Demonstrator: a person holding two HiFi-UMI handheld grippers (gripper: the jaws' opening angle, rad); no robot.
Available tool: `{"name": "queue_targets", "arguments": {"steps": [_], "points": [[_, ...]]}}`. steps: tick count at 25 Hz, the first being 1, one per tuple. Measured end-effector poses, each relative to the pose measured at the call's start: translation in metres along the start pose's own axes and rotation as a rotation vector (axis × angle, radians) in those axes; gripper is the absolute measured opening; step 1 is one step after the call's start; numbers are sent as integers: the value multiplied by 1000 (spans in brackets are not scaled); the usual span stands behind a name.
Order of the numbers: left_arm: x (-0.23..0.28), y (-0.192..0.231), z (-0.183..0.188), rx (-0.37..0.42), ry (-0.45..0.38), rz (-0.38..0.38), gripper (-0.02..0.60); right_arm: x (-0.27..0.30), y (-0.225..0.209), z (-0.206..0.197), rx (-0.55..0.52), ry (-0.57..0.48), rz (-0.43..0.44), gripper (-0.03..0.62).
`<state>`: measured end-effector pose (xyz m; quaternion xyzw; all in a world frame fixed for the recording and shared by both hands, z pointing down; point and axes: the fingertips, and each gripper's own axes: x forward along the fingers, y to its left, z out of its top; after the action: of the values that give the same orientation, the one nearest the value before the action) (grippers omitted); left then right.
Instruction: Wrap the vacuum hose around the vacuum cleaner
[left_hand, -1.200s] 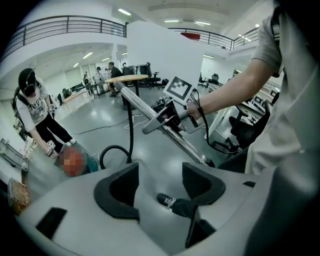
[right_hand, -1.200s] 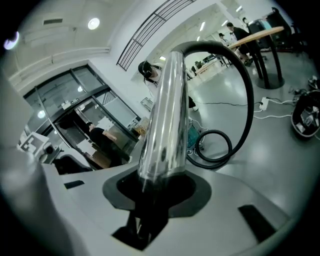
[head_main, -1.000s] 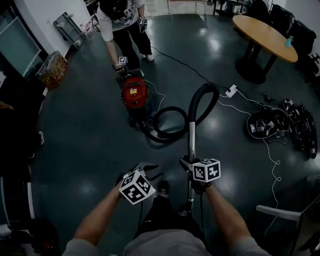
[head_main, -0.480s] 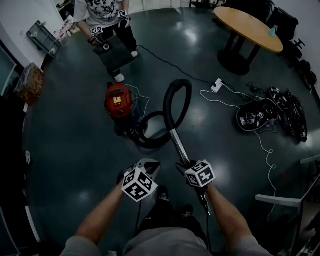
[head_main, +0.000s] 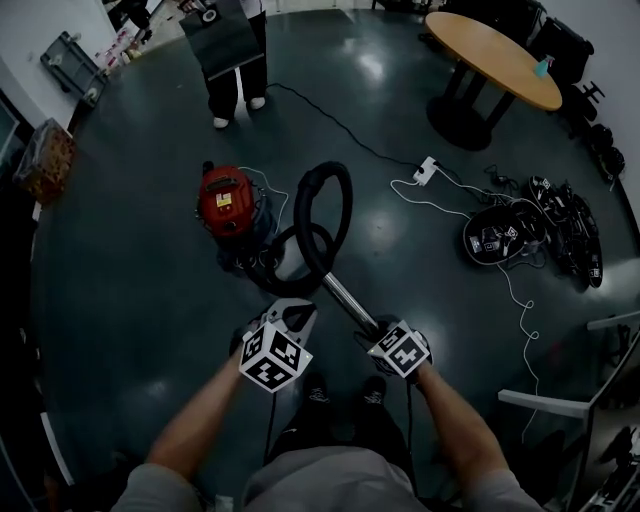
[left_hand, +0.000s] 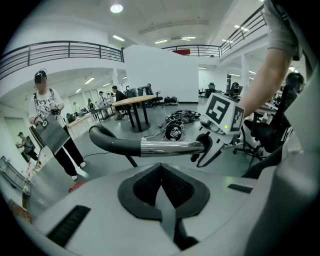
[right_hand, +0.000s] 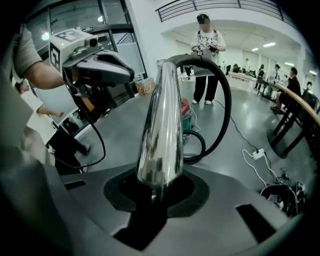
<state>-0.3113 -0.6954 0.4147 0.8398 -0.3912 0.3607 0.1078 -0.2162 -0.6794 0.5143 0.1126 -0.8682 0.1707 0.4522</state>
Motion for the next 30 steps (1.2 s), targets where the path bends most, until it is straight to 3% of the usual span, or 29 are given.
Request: {"name": "queue_targets", "arguments": {"steps": [6,17,24,30], "points": [[24,23,16,-63,0,94,9,-4,-29,-11,-107,51,17,101],[79,42,64,-209,86,278,9,-32,-122,-45,-445,178,86,101],[103,41,52,-289,196,382,9,-39,-167,-55,-667,246,108,101],[115,53,23,-362,216,425,9,-29,-201,-49,-808,317,97,101]]}}
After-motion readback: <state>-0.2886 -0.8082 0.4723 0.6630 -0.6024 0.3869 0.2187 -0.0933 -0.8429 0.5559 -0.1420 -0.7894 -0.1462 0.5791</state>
